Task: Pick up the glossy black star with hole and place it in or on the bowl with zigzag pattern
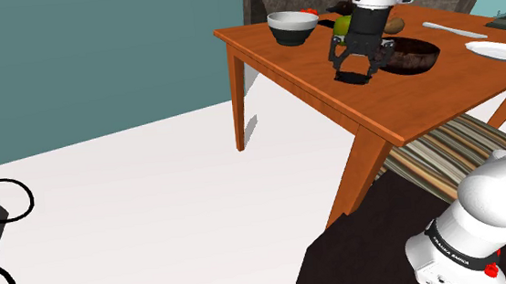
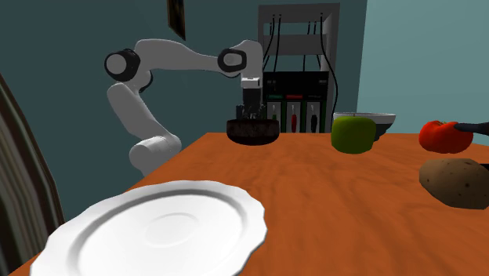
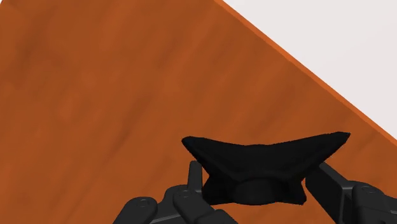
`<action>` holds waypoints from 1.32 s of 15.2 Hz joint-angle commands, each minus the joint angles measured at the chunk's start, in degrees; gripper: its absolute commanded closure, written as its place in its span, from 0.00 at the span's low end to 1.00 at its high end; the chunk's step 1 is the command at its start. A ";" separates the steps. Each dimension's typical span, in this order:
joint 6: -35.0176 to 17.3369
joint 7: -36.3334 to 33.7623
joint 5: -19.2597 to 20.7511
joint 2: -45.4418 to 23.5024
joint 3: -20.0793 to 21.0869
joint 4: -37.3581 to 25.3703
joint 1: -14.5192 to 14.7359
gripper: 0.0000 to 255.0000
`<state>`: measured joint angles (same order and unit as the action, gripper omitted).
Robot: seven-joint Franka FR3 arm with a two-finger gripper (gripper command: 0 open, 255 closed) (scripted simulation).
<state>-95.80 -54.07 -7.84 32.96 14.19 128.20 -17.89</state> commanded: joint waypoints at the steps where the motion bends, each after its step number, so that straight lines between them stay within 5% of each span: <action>1: 1.44 -0.11 0.10 -0.21 -0.08 -1.63 -0.05 1.00; 7: 4.36 -0.15 0.43 -0.95 -0.38 -5.31 -0.26 1.00; 8: 4.36 -0.15 0.43 -0.95 -0.38 -5.31 -0.26 0.00; 11: 3.30 19.45 1.16 2.23 -2.66 -0.80 6.95 0.00; 20: -2.31 19.59 0.73 3.06 -2.26 5.63 7.30 0.00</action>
<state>-97.74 -34.52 -7.09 35.99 11.91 133.47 -10.61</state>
